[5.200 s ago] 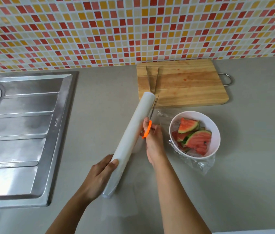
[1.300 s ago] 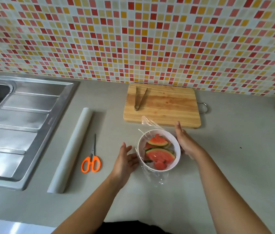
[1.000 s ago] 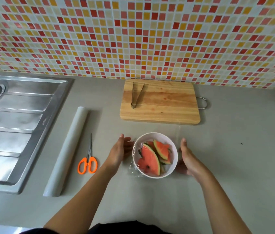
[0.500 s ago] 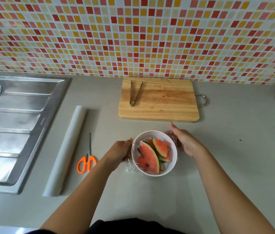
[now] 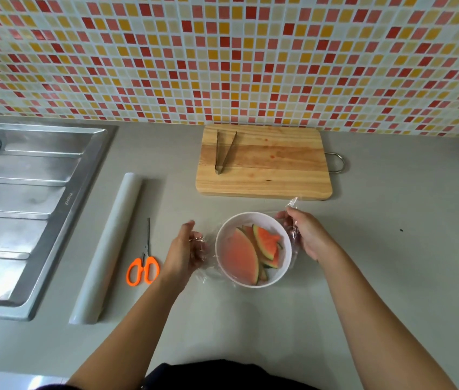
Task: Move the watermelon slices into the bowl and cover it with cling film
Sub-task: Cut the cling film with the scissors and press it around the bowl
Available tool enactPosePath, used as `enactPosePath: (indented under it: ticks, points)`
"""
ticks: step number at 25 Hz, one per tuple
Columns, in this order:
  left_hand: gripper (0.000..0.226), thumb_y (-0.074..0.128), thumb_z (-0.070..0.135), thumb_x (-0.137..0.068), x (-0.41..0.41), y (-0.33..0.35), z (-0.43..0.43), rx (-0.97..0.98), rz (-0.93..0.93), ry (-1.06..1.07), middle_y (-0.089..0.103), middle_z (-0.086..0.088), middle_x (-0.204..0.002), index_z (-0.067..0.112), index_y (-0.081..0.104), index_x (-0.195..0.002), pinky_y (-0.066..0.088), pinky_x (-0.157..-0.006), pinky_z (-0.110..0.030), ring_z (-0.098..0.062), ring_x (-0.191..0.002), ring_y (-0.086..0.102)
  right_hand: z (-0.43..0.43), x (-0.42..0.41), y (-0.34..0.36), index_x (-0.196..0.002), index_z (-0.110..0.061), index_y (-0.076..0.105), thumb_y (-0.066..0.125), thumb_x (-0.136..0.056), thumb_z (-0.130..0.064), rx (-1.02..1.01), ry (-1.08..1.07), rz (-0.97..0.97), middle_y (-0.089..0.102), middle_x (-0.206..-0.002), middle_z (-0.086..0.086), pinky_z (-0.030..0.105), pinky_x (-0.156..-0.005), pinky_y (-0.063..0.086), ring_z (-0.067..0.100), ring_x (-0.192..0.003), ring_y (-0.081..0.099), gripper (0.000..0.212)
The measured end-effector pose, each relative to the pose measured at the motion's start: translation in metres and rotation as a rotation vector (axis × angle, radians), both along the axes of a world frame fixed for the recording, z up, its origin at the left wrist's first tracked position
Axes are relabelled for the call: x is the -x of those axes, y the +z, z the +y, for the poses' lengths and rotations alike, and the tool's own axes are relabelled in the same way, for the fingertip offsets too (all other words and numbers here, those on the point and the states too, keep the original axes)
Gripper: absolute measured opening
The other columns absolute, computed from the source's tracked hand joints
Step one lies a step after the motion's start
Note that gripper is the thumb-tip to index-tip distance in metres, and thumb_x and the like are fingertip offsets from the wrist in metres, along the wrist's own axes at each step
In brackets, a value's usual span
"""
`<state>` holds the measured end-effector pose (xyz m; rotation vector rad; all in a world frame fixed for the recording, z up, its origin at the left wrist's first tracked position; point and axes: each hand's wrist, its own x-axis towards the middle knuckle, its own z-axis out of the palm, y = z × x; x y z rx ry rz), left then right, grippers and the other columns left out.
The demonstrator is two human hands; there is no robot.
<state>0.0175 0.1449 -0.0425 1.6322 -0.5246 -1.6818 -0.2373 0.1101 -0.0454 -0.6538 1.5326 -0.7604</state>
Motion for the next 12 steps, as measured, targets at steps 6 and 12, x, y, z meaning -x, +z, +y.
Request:
enactPosePath:
  ticks: [6, 12]
  points:
    - [0.041, 0.058, 0.050, -0.086, 0.001, 0.011, -0.017, 0.109, -0.348, -0.418, 0.057, 0.010, -0.048, 0.013, 0.070, -0.075, 0.041, -0.049, -0.020, -0.010, -0.048, 0.052, 0.000, -0.003, 0.004, -0.070, -0.019, 0.075, 0.052, -0.088, -0.046, -0.039, 0.151, 0.140, 0.073, -0.074, 0.007, 0.033, -0.073, 0.047, 0.025, -0.072, 0.066, 0.040]
    - [0.025, 0.049, 0.020, -0.096, 0.013, 0.017, -0.020, 0.209, 0.104, -0.119, 0.067, -0.003, -0.069, 0.009, 0.059, -0.076, 0.050, -0.056, -0.026, -0.015, -0.058, 0.061, -0.002, -0.012, 0.004, -0.073, -0.014, 0.065, 0.048, -0.094, -0.027, -0.007, -0.047, -0.093, 0.059, -0.047, -0.008, 0.026, -0.056, 0.045, 0.008, -0.045, 0.058, 0.030]
